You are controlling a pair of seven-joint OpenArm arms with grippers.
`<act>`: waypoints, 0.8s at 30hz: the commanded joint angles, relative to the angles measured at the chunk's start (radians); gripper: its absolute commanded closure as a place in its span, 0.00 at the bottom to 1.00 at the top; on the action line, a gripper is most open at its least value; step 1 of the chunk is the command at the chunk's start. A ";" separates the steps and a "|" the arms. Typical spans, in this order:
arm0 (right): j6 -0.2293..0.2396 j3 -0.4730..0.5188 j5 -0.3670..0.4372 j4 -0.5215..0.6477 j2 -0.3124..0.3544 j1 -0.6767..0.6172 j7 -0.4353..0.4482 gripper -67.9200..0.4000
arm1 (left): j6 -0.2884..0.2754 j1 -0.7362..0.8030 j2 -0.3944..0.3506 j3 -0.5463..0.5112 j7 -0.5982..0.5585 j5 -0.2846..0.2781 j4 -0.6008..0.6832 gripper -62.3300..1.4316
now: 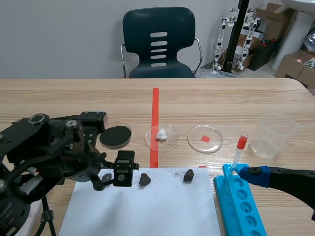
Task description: Pick up the left mineral with the left hand
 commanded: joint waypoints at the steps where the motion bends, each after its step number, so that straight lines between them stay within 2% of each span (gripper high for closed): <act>1: -0.004 0.008 0.011 0.023 -0.003 0.001 0.019 0.11 | 0.002 -0.023 0.015 -0.004 0.001 0.005 -0.018 0.13; 8: -0.004 0.008 0.011 0.023 -0.003 0.001 0.019 0.11 | 0.002 -0.090 0.043 -0.003 0.023 0.012 -0.145 0.14; 16: -0.004 0.008 0.011 0.023 -0.003 0.001 0.019 0.11 | 0.002 -0.134 0.051 -0.003 0.022 0.012 -0.228 0.14; 19: -0.004 0.008 0.011 0.023 -0.003 0.001 0.019 0.11 | -0.002 -0.139 0.059 -0.003 0.013 0.012 -0.249 0.23; 24: -0.004 0.008 0.011 0.023 -0.003 0.001 0.019 0.11 | -0.002 -0.138 0.063 -0.002 0.012 0.012 -0.252 0.28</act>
